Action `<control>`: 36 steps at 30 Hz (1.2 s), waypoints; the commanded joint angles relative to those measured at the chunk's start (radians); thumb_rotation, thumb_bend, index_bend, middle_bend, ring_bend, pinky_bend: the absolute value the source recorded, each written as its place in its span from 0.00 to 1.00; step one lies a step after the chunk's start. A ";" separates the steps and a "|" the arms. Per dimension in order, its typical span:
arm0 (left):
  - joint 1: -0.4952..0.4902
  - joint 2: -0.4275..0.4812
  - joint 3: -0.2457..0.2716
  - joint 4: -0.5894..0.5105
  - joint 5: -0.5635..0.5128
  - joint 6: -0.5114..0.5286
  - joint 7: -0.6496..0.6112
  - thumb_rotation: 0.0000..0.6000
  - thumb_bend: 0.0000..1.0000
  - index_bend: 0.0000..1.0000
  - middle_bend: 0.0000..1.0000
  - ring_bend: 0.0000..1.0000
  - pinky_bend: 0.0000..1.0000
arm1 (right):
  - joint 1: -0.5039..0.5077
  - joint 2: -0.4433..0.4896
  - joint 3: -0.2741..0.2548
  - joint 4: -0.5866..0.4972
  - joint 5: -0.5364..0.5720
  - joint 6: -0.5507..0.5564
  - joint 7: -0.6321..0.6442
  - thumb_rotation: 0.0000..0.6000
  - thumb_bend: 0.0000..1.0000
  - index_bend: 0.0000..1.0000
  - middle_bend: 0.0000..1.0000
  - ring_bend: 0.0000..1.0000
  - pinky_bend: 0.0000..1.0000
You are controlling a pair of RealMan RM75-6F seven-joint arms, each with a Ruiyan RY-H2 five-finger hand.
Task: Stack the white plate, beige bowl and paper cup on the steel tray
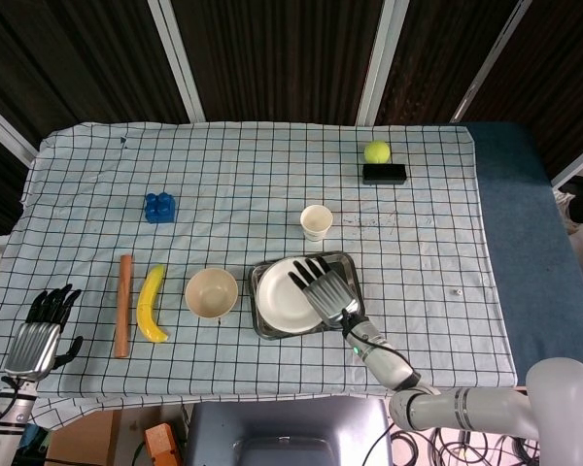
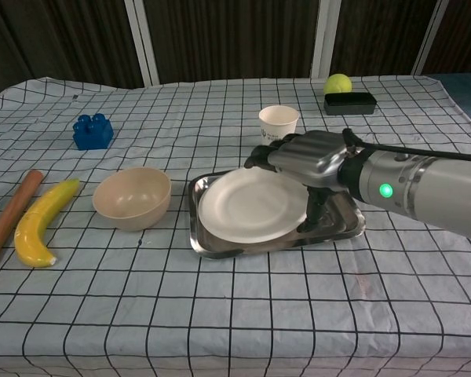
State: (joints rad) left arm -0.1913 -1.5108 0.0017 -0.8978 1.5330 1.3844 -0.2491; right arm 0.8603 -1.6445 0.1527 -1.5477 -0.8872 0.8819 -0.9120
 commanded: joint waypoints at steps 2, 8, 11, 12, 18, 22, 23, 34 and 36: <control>0.001 0.007 0.002 -0.006 0.002 0.000 -0.011 1.00 0.38 0.00 0.00 0.00 0.00 | 0.044 0.034 -0.018 -0.043 0.084 -0.006 -0.050 1.00 0.00 0.00 0.00 0.00 0.00; -0.003 0.007 0.008 -0.010 0.005 -0.012 -0.022 1.00 0.38 0.00 0.00 0.00 0.00 | 0.080 0.059 -0.080 -0.085 0.144 0.098 -0.206 1.00 0.00 0.00 0.00 0.00 0.00; -0.007 0.007 0.010 -0.013 0.008 -0.016 -0.030 1.00 0.38 0.00 0.00 0.00 0.00 | 0.094 0.056 -0.093 -0.101 0.195 0.124 -0.246 1.00 0.00 0.00 0.00 0.00 0.00; -0.007 0.007 0.010 -0.014 0.009 -0.014 -0.031 1.00 0.38 0.00 0.00 0.00 0.00 | 0.096 0.056 -0.093 -0.106 0.201 0.130 -0.248 1.00 0.00 0.00 0.00 0.00 0.00; 0.001 0.015 0.008 -0.019 0.016 0.016 -0.048 1.00 0.39 0.00 0.00 0.00 0.00 | 0.073 0.105 -0.087 -0.176 0.135 0.156 -0.142 1.00 0.00 0.00 0.00 0.00 0.00; 0.010 0.017 0.003 -0.017 0.024 0.058 -0.070 1.00 0.39 0.00 0.00 0.00 0.00 | 0.025 0.150 -0.102 -0.199 -0.029 0.171 0.008 1.00 0.00 0.00 0.00 0.00 0.00; 0.011 0.017 0.003 -0.017 0.026 0.061 -0.069 1.00 0.39 0.00 0.00 0.00 0.00 | 0.018 0.154 -0.105 -0.200 -0.047 0.176 0.023 1.00 0.00 0.00 0.00 0.00 0.00; 0.018 0.001 0.024 -0.049 0.054 0.081 0.063 1.00 0.39 0.00 0.00 0.00 0.00 | -0.034 -0.040 -0.120 0.048 -0.474 0.244 0.429 1.00 0.09 0.19 0.00 0.00 0.00; 0.023 -0.004 0.016 -0.046 0.041 0.081 0.084 1.00 0.39 0.00 0.00 0.00 0.00 | -0.024 -0.117 -0.102 0.123 -0.497 0.243 0.455 1.00 0.14 0.24 0.00 0.00 0.00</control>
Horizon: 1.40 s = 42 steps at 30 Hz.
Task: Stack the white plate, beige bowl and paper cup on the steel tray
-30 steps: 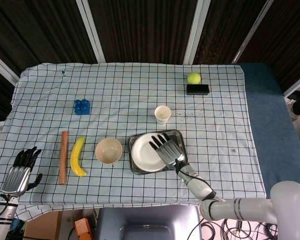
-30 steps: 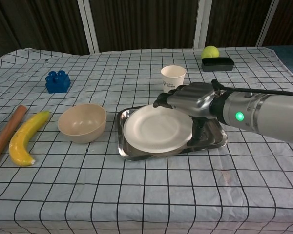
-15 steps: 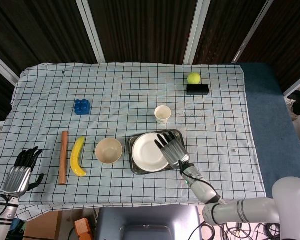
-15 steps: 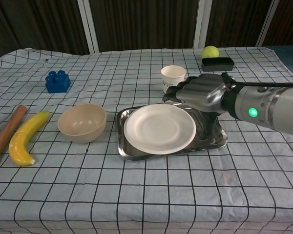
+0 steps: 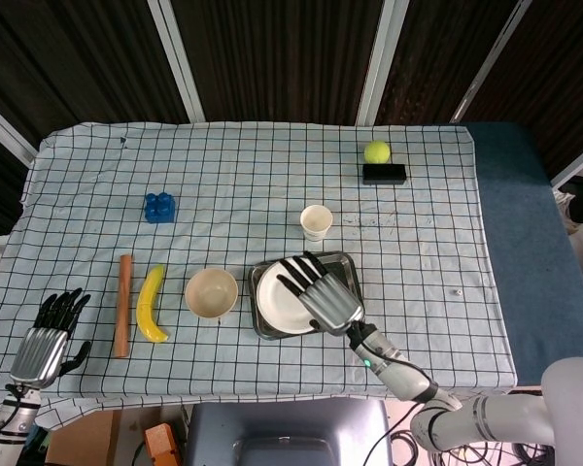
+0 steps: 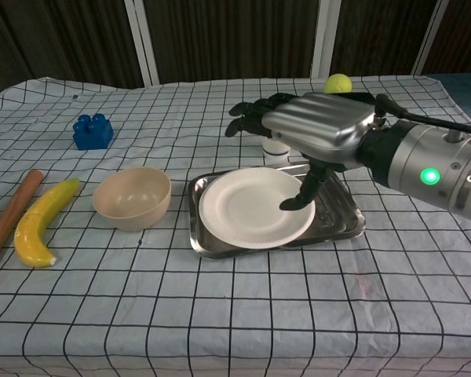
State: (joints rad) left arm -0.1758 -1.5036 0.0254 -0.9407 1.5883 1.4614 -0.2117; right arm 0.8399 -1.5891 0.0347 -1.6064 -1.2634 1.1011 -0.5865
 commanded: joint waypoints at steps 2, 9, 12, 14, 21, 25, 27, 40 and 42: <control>0.011 -0.010 -0.010 -0.002 -0.021 0.003 0.046 1.00 0.39 0.00 0.00 0.00 0.00 | 0.008 -0.231 0.034 0.238 -0.119 0.010 0.129 1.00 0.18 0.28 0.00 0.00 0.00; 0.027 0.002 -0.016 0.002 -0.036 0.014 0.030 1.00 0.39 0.00 0.00 0.00 0.00 | 0.047 -0.405 0.103 0.403 -0.098 -0.028 0.110 1.00 0.23 0.35 0.00 0.00 0.00; 0.037 0.006 -0.020 0.005 -0.042 0.026 0.022 1.00 0.39 0.00 0.00 0.00 0.00 | 0.069 -0.457 0.129 0.451 -0.096 -0.041 0.087 1.00 0.23 0.35 0.00 0.00 0.00; 0.041 0.009 -0.022 0.005 -0.044 0.031 0.016 1.00 0.39 0.00 0.00 0.00 0.00 | 0.079 -0.485 0.142 0.475 -0.095 -0.045 0.076 1.00 0.25 0.35 0.00 0.00 0.00; 0.051 0.016 -0.028 0.007 -0.052 0.039 0.005 1.00 0.39 0.00 0.00 0.00 0.00 | 0.101 -0.599 0.187 0.591 -0.062 -0.067 0.051 1.00 0.32 0.41 0.00 0.00 0.00; 0.058 0.020 -0.032 0.006 -0.058 0.042 0.000 1.00 0.39 0.00 0.00 0.00 0.00 | 0.110 -0.636 0.203 0.653 -0.053 -0.082 0.050 1.00 0.32 0.42 0.00 0.00 0.00; 0.059 0.021 -0.033 0.007 -0.059 0.044 -0.003 1.00 0.39 0.00 0.00 0.00 0.00 | 0.113 -0.648 0.212 0.678 -0.048 -0.088 0.051 1.00 0.32 0.42 0.00 0.00 0.00; 0.059 0.021 -0.038 0.009 -0.058 0.042 -0.010 1.00 0.39 0.00 0.00 0.00 0.00 | 0.105 -0.655 0.220 0.718 -0.059 -0.078 0.022 1.00 0.47 0.65 0.00 0.00 0.00; 0.060 0.022 -0.039 0.008 -0.058 0.042 -0.011 1.00 0.39 0.00 0.00 0.00 0.00 | 0.100 -0.645 0.215 0.706 -0.069 -0.069 0.022 1.00 0.48 0.65 0.00 0.00 0.00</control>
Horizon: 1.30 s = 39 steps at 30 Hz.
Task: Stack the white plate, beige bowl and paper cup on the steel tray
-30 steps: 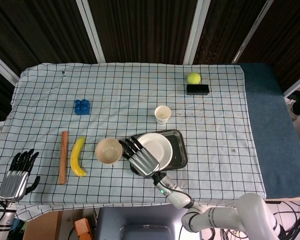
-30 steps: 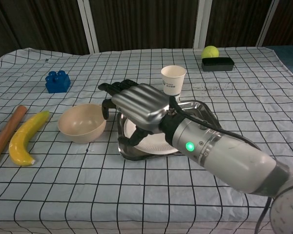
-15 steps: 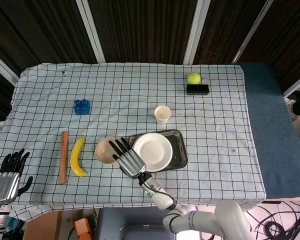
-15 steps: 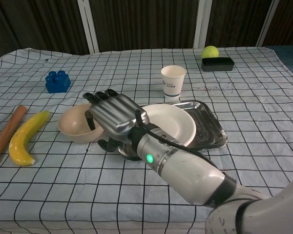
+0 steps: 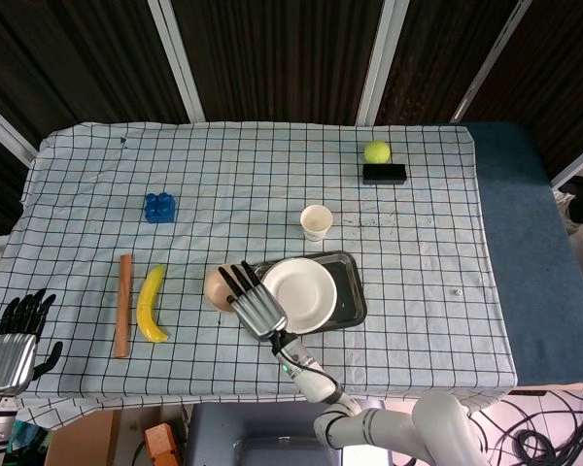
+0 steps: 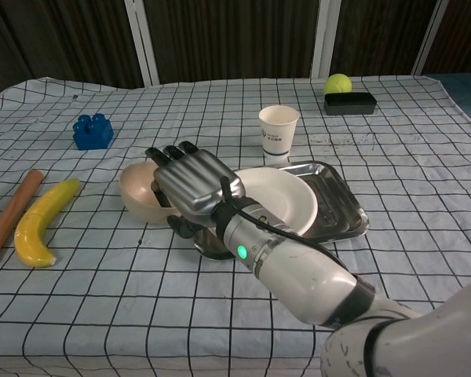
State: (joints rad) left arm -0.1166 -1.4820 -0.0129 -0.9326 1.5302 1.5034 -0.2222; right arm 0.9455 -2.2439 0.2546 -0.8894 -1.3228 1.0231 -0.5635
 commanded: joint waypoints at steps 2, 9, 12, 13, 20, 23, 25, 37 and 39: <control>0.002 0.000 -0.001 0.000 -0.001 0.001 0.000 1.00 0.39 0.00 0.00 0.00 0.00 | -0.014 0.029 -0.008 -0.039 -0.022 0.027 -0.001 1.00 0.49 0.65 0.00 0.00 0.00; 0.002 -0.002 -0.001 0.001 0.002 0.002 -0.004 1.00 0.39 0.00 0.00 0.00 0.00 | -0.061 0.158 -0.024 -0.203 -0.069 0.097 -0.021 1.00 0.49 0.65 0.00 0.00 0.00; -0.002 -0.004 0.001 -0.002 0.005 -0.004 0.004 1.00 0.39 0.00 0.00 0.00 0.00 | -0.086 0.239 -0.036 -0.292 -0.099 0.131 -0.028 1.00 0.49 0.64 0.00 0.00 0.00; -0.003 -0.004 0.001 -0.003 0.006 -0.006 0.006 1.00 0.39 0.00 0.00 0.00 0.00 | -0.093 0.263 -0.040 -0.315 -0.108 0.139 -0.032 1.00 0.49 0.64 0.00 0.00 0.00; -0.010 -0.007 0.004 -0.014 0.014 -0.011 0.024 1.00 0.39 0.00 0.00 0.00 0.00 | -0.153 0.447 -0.106 -0.445 -0.169 0.180 -0.127 1.00 0.49 0.64 0.00 0.00 0.00; -0.016 -0.009 0.006 -0.017 0.018 -0.018 0.031 1.00 0.39 0.00 0.00 0.00 0.00 | -0.179 0.502 -0.142 -0.465 -0.173 0.174 -0.202 1.00 0.49 0.64 0.00 0.00 0.00; -0.019 -0.011 0.008 -0.019 0.020 -0.023 0.036 1.00 0.39 0.00 0.00 0.00 0.00 | -0.192 0.524 -0.164 -0.466 -0.176 0.165 -0.230 1.00 0.49 0.64 0.00 0.00 0.00; -0.022 -0.011 0.010 -0.027 0.019 -0.031 0.049 1.00 0.39 0.00 0.00 0.00 0.00 | -0.232 0.498 -0.232 -0.394 -0.213 0.141 -0.243 1.00 0.49 0.64 0.00 0.00 0.00; -0.022 -0.011 0.011 -0.026 0.019 -0.034 0.046 1.00 0.39 0.00 0.00 0.00 0.00 | -0.234 0.488 -0.232 -0.385 -0.215 0.138 -0.242 1.00 0.49 0.63 0.00 0.00 0.00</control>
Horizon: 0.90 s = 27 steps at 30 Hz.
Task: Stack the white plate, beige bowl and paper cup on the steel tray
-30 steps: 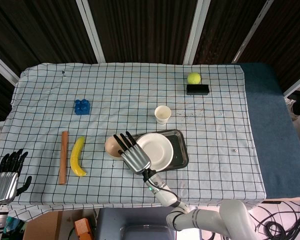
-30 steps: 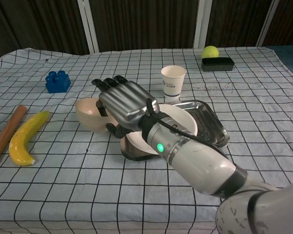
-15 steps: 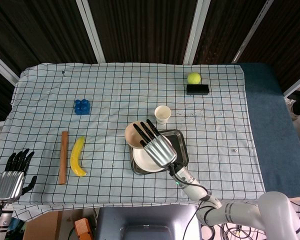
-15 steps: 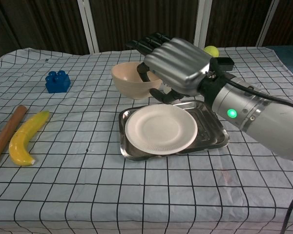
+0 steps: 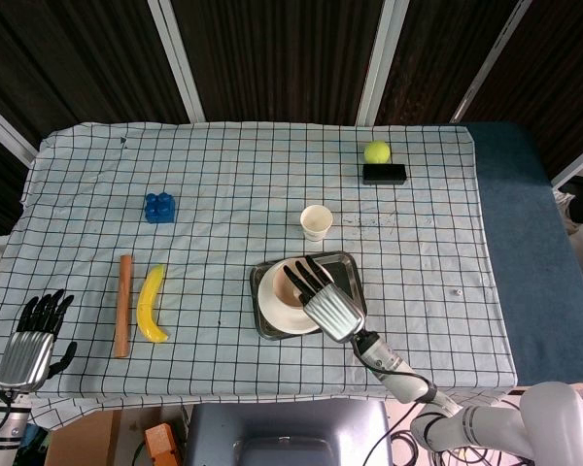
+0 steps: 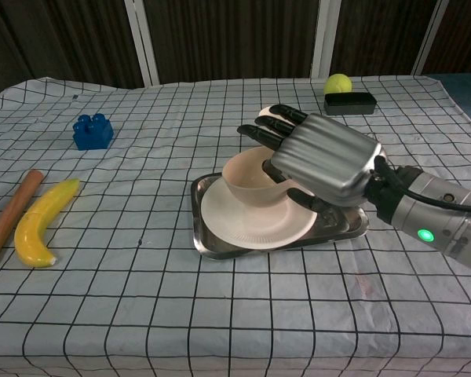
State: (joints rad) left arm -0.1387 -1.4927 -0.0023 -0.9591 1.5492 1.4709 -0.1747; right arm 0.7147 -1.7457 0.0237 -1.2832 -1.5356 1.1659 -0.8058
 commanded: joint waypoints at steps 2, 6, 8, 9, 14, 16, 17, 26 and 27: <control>0.000 0.000 0.001 0.002 0.000 -0.002 -0.002 1.00 0.39 0.00 0.00 0.00 0.00 | -0.007 -0.020 -0.001 0.019 -0.005 -0.007 0.001 1.00 0.49 0.60 0.00 0.00 0.00; 0.002 0.001 0.001 0.003 -0.002 0.000 -0.004 1.00 0.39 0.00 0.00 0.00 0.00 | -0.013 -0.026 0.000 0.028 -0.005 -0.012 -0.021 1.00 0.49 0.46 0.00 0.00 0.00; 0.003 0.001 0.000 0.004 -0.003 0.000 -0.007 1.00 0.39 0.00 0.00 0.00 0.00 | -0.018 -0.020 0.002 0.017 0.004 -0.020 -0.031 1.00 0.44 0.37 0.00 0.00 0.00; 0.003 0.001 0.001 0.005 -0.003 -0.001 -0.008 1.00 0.39 0.00 0.00 0.00 0.00 | -0.021 -0.016 0.004 0.010 0.009 -0.023 -0.036 1.00 0.39 0.32 0.00 0.00 0.00; 0.002 0.000 0.002 0.006 -0.003 -0.005 -0.008 1.00 0.39 0.00 0.00 0.00 0.00 | -0.031 0.009 0.009 -0.029 0.022 -0.033 -0.042 1.00 0.24 0.21 0.00 0.00 0.00; 0.002 0.001 0.002 0.005 -0.003 -0.004 -0.008 1.00 0.39 0.00 0.00 0.00 0.00 | -0.037 0.027 0.010 -0.059 0.034 -0.041 -0.030 1.00 0.21 0.19 0.00 0.00 0.00; 0.003 0.001 0.002 0.004 -0.003 -0.003 -0.007 1.00 0.39 0.00 0.00 0.00 0.00 | -0.040 0.037 0.011 -0.073 0.039 -0.043 -0.026 1.00 0.21 0.19 0.00 0.00 0.00; 0.005 0.003 0.001 0.005 -0.005 0.000 -0.011 1.00 0.39 0.00 0.00 0.00 0.00 | -0.065 0.163 0.075 -0.179 0.080 -0.002 0.035 1.00 0.20 0.16 0.00 0.00 0.00; 0.004 0.003 0.000 0.006 -0.005 -0.002 -0.013 1.00 0.39 0.00 0.00 0.00 0.00 | -0.064 0.168 0.099 -0.169 0.096 0.004 0.048 1.00 0.20 0.17 0.00 0.00 0.00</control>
State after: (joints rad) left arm -0.1340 -1.4897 -0.0017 -0.9540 1.5441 1.4699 -0.1874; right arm 0.6538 -1.5938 0.0883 -1.4567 -1.4603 1.1517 -0.7815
